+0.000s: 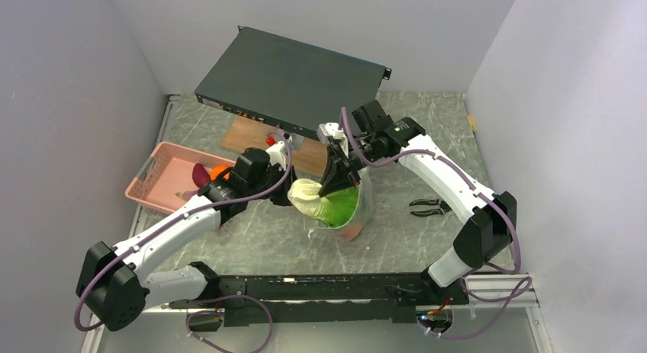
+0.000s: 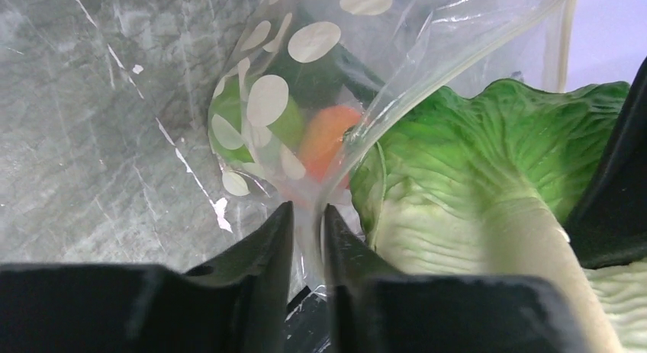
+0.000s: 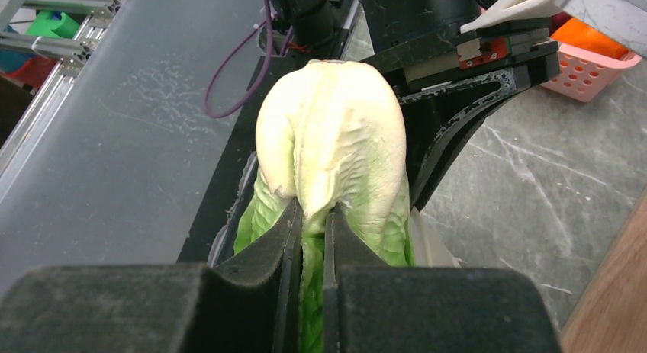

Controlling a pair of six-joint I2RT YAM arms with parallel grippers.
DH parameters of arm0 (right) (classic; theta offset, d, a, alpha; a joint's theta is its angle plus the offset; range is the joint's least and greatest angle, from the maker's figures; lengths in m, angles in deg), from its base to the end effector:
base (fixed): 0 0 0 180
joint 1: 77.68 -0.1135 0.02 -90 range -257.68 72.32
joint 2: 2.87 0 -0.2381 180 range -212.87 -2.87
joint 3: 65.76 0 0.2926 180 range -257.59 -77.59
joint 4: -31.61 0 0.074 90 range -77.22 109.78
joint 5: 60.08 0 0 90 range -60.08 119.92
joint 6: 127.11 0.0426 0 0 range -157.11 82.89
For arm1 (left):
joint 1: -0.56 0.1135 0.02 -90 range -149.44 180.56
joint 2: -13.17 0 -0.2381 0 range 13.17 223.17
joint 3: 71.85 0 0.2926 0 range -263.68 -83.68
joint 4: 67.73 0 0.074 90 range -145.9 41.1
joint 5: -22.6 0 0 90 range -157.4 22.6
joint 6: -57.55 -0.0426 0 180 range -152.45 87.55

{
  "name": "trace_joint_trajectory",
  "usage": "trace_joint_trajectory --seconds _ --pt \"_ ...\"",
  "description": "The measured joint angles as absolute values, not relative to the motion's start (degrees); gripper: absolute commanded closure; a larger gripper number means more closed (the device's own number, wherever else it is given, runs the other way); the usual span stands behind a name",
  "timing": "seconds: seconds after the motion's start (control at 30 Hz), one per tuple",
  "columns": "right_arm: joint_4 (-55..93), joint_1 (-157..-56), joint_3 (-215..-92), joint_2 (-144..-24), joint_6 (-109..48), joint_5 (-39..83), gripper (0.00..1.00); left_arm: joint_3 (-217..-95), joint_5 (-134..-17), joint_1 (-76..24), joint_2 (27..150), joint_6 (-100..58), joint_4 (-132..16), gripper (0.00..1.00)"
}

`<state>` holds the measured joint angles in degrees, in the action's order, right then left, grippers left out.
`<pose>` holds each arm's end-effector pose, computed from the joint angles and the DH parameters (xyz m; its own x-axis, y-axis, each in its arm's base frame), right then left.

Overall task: Open the zip-top bag and remove the fake food
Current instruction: Pick up the fake vegetable from the zipper food storage bag.

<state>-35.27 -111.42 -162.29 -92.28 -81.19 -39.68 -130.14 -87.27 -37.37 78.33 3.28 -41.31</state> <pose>0.2711 0.2291 0.3111 -0.1083 -0.3640 -0.9251 -0.9208 -0.3139 0.2313 0.2323 -0.1994 0.2320 -0.8199 -0.0573 -0.5696 0.3984 0.6574 -0.6396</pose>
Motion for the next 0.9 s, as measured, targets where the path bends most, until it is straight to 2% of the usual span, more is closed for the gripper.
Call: trace_joint_trajectory --seconds 0.2,0.23,0.33,0.67,0.9 --pt "-35.5 -111.4 -162.7 -92.3 -81.1 -39.7 0.97 -131.1 -85.4 -36.2 76.6 2.7 -37.5 0.35" --pt "-35.5 -111.4 -162.5 -92.1 -81.3 -39.7 0.98 -131.1 -84.7 -35.9 76.0 2.5 -36.0 0.26" --pt "-35.6 -111.4 -161.8 -91.8 -82.0 -40.0 0.98 -131.6 -82.7 -35.1 73.8 1.7 -32.7 0.13" --pt "-36.8 -111.5 -160.4 -91.7 -84.7 -37.9 0.98 -137.4 -78.8 -30.6 61.4 -1.9 -24.9 0.01" --pt "-37.2 -111.5 -160.4 -91.7 -85.1 -37.9 0.97 -136.2 -90.1 -30.1 54.8 -4.4 -30.5 0.0"
